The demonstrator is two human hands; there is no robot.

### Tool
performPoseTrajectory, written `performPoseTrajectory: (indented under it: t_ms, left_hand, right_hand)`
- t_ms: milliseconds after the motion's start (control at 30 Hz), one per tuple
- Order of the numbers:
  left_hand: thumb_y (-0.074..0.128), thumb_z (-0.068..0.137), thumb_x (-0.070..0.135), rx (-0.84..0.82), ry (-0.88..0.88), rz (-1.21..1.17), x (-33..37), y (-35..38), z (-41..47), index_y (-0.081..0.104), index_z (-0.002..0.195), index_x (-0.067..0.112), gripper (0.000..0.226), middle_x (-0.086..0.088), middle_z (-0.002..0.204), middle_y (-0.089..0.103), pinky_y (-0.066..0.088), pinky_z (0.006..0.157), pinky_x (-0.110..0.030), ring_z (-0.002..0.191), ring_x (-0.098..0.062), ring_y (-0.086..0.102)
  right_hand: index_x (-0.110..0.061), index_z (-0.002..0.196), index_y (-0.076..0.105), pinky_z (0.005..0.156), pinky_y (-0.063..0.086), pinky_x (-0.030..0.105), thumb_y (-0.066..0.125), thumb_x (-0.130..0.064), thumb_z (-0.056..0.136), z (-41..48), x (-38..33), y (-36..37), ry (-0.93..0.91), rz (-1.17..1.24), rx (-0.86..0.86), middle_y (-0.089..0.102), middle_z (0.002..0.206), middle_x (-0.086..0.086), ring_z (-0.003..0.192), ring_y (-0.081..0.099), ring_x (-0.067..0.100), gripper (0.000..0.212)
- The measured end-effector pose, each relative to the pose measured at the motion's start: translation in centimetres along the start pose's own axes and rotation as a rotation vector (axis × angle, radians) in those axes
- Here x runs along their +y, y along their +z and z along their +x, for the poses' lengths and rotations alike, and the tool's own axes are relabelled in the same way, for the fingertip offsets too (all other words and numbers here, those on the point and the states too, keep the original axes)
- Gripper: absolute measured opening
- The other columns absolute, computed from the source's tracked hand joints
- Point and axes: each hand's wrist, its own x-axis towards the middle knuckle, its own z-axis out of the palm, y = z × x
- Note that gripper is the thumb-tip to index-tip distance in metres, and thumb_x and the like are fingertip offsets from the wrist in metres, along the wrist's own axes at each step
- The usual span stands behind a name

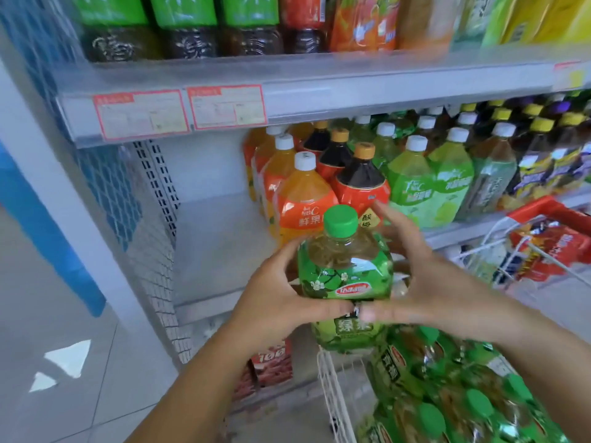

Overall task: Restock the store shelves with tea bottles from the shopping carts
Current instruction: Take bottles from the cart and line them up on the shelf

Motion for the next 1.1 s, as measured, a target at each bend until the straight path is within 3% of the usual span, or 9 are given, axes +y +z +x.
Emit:
performPoseTrajectory:
  t_ms: [100,233,333,500,567,700,833,1033,1100]
  left_hand:
    - [0.091,0.048,0.036,0.019,0.056,0.054,2.3,-1.7,-0.4,0.058,0.121,0.045,0.08,0.017,0.113,0.071,0.054,0.095,-0.039,0.105,-0.006,0.068]
    - [0.084,0.048,0.053,0.186,0.082,0.209,3.1,-7.5,-1.8,0.053,0.13,0.044,0.088,0.022,0.125,0.064,0.047,0.104,-0.037,0.117,0.001,0.059]
    - [0.074,0.061,0.058,0.507,0.214,0.326,3.0,-11.5,-3.6,0.053,0.13,0.042,0.073,0.017,0.134,0.056,0.046,0.103,-0.025,0.123,0.002,0.052]
    - [0.059,0.088,0.042,1.037,0.361,0.571,-0.1,-16.1,-4.9,0.044,0.138,0.022,0.056,0.012,0.122,0.042,0.05,0.097,-0.045,0.116,-0.004,0.049]
    - [0.055,0.093,0.039,1.05,0.322,0.59,-0.9,-16.7,-4.5,0.039,0.143,0.021,0.056,0.01,0.121,0.044,0.048,0.099,-0.044,0.118,-0.012,0.05]
    - [0.048,0.094,0.036,0.975,0.249,0.603,-1.6,-17.0,-2.7,0.04,0.143,0.023,0.051,0.01,0.122,0.052,0.038,0.091,-0.012,0.113,-0.01,0.051]
    - [0.041,0.096,0.031,0.972,0.367,0.494,-2.6,-16.8,-1.0,0.034,0.143,0.013,0.051,-0.004,0.131,0.053,0.039,0.093,-0.012,0.116,-0.013,0.053]
    - [0.046,0.092,0.03,1.006,0.388,0.458,-3.6,-16.9,-0.6,0.036,0.143,0.007,0.057,-0.007,0.13,0.055,0.04,0.093,-0.011,0.115,-0.015,0.055]
    - [0.045,0.093,0.03,1.011,0.39,0.461,-3.7,-16.8,-0.5,0.036,0.143,0.006,0.057,-0.008,0.129,0.055,0.042,0.091,-0.013,0.113,-0.018,0.056]
  right_hand:
    - [-0.051,0.124,0.032,0.075,0.039,-0.002,0.089,-0.034,0.059,0.5,0.3,3.9,-0.028,0.081,0.092,0.055,0.101,-0.05,0.097,0.052,-0.025,0.088]
    - [-0.039,0.114,0.05,0.071,0.048,0.005,0.093,-0.022,0.055,5.2,-1.9,7.8,-0.132,0.246,0.156,0.067,0.098,-0.031,0.09,0.063,-0.012,0.075]
    - [-0.042,0.107,0.049,0.073,0.049,0.006,0.093,-0.023,0.054,9.4,-3.4,10.8,-0.177,0.294,0.18,0.068,0.095,-0.028,0.089,0.063,-0.012,0.072]
    - [-0.038,0.11,0.048,0.085,0.049,0.017,0.093,-0.018,0.056,16.9,-4.9,13.9,-0.223,0.31,0.211,0.065,0.101,-0.018,0.094,0.062,-0.003,0.073]
    - [-0.027,0.115,0.051,0.088,0.049,0.02,0.091,-0.01,0.058,19.4,-4.8,14.8,-0.232,0.338,0.198,0.065,0.104,-0.012,0.097,0.062,0.004,0.072]
    - [-0.018,0.119,0.044,0.09,0.048,0.024,0.088,-0.008,0.063,23.0,-3.8,17.0,-0.163,0.346,0.194,0.062,0.105,-0.007,0.102,0.06,0.014,0.073]
    - [-0.008,0.127,0.033,0.062,0.035,-0.004,0.082,-0.016,0.074,26.1,-3.4,18.2,-0.124,0.342,0.225,0.049,0.107,-0.004,0.098,0.049,0.008,0.073]
    - [-0.024,0.135,0.039,0.083,0.048,0.011,0.084,-0.028,0.071,31.8,-2.5,21.1,-0.137,0.396,0.244,0.057,0.121,0.004,0.1,0.059,0.005,0.079]
    - [-0.028,0.136,0.039,0.094,0.051,0.027,0.083,-0.036,0.068,33.3,-2.8,21.8,-0.155,0.404,0.252,0.058,0.121,0.002,0.106,0.06,0.011,0.081]
